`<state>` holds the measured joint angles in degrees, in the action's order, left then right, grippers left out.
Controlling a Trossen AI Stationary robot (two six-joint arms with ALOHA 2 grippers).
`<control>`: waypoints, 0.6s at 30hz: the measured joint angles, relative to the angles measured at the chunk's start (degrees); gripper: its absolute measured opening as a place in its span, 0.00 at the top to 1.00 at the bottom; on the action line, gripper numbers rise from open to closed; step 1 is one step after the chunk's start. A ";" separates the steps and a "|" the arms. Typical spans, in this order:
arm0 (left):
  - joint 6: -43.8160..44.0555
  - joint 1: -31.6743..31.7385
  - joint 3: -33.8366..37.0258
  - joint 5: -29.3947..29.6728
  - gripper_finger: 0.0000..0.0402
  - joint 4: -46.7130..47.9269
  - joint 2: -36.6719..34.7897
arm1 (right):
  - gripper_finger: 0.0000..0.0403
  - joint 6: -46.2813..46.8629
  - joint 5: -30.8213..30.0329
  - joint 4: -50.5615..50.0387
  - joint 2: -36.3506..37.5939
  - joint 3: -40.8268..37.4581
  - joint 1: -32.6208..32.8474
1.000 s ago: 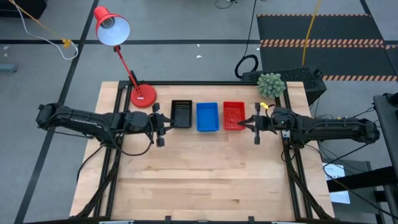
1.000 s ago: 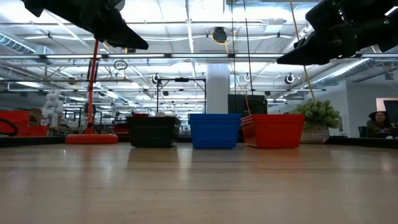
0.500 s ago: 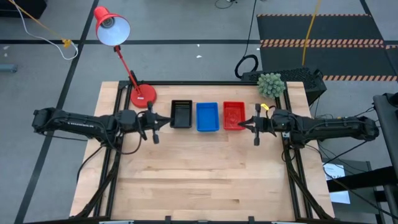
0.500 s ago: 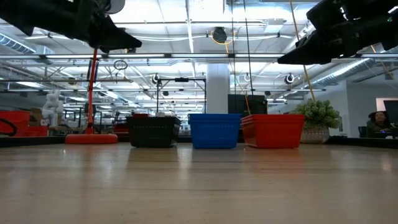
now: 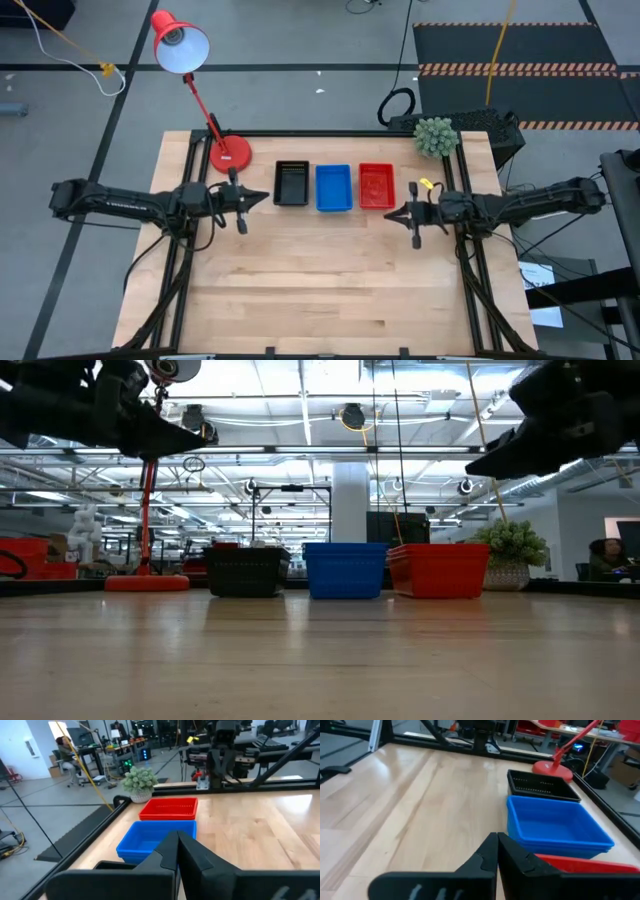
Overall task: Stack baskets by color
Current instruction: Return to Home Position
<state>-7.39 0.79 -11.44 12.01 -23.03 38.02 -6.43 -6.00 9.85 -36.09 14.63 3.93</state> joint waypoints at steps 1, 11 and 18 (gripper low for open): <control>0.10 0.17 0.55 0.00 0.98 -0.84 0.00 | 1.00 0.23 -0.03 1.04 0.46 -1.05 0.31; 1.04 1.49 1.61 0.00 0.98 -1.21 0.04 | 1.00 -0.67 0.13 2.82 8.25 -6.73 0.21; 1.11 1.49 1.61 -0.09 0.97 -1.22 0.04 | 1.00 -0.97 1.60 6.38 11.93 -10.20 0.14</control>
<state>-6.28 2.28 -9.82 11.92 -24.25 38.06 -7.41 -4.40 16.23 -24.16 4.44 4.08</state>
